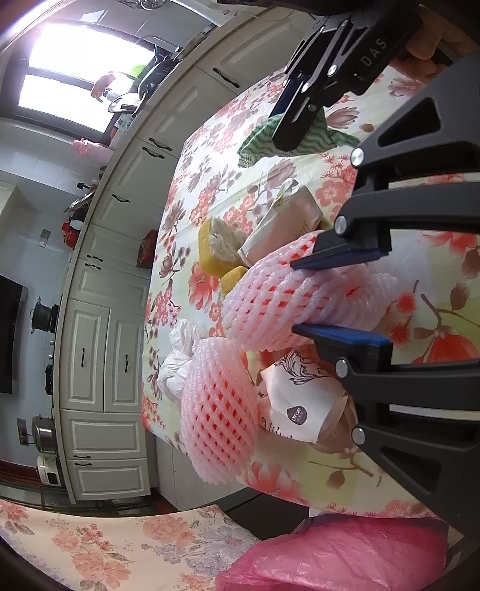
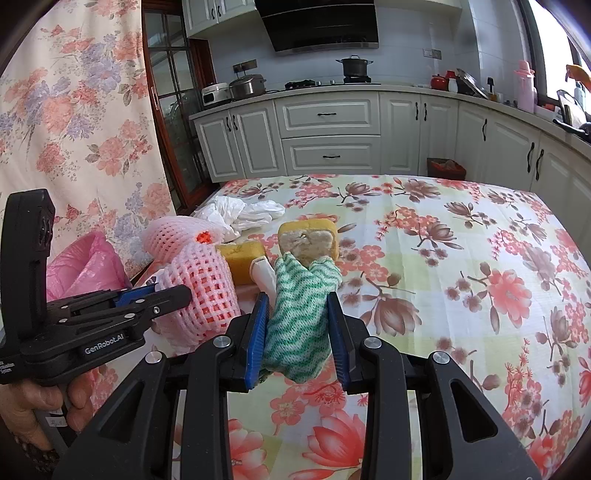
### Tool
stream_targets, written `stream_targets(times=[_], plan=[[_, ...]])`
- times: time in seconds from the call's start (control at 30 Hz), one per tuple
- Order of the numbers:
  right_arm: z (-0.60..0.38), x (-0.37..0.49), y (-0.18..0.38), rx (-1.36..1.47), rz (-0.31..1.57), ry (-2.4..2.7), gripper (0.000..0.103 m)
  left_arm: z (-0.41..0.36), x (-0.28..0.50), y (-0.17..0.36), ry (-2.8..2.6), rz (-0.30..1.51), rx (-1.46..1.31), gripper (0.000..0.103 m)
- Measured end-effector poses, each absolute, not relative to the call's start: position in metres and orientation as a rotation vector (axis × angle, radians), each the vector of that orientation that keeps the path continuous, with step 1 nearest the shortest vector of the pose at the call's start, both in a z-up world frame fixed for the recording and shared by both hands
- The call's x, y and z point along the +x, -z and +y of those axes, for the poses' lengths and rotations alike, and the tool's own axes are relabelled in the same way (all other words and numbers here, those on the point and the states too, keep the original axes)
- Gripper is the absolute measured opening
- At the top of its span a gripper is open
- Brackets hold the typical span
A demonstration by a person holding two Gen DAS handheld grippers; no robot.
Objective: Collect trash
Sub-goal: 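Grasp the green-and-white cloth with the right gripper and lift it, then carry the cloth with the right gripper to the wastebasket while the left gripper carries a pink foam net there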
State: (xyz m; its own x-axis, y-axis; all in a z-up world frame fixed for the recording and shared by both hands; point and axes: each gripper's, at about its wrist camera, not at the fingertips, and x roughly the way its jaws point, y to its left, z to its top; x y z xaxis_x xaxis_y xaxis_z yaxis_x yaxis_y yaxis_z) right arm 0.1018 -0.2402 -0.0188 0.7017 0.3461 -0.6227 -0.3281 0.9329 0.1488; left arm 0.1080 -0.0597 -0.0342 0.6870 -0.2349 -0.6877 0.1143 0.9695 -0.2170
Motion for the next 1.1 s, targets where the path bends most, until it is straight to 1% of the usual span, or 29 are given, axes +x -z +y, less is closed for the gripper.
stream_targets(times=[0.3,0.63,1.1], plan=[[-0.24,0.099,0.013,0.024,0.683,-0.373,0.031,-0.043,0.081,0.005,0.168,0.719,-0.164,0.028],[-0.238,0.093,0.001,0.015,0.654,-0.383,0.031,0.0,0.05,-0.032,0.054,0.629,-0.158,0.028],[-0.214,0.092,-0.021,-0.007,0.619,-0.427,0.031,0.067,0.015,-0.057,-0.09,0.565,-0.191,0.028]])
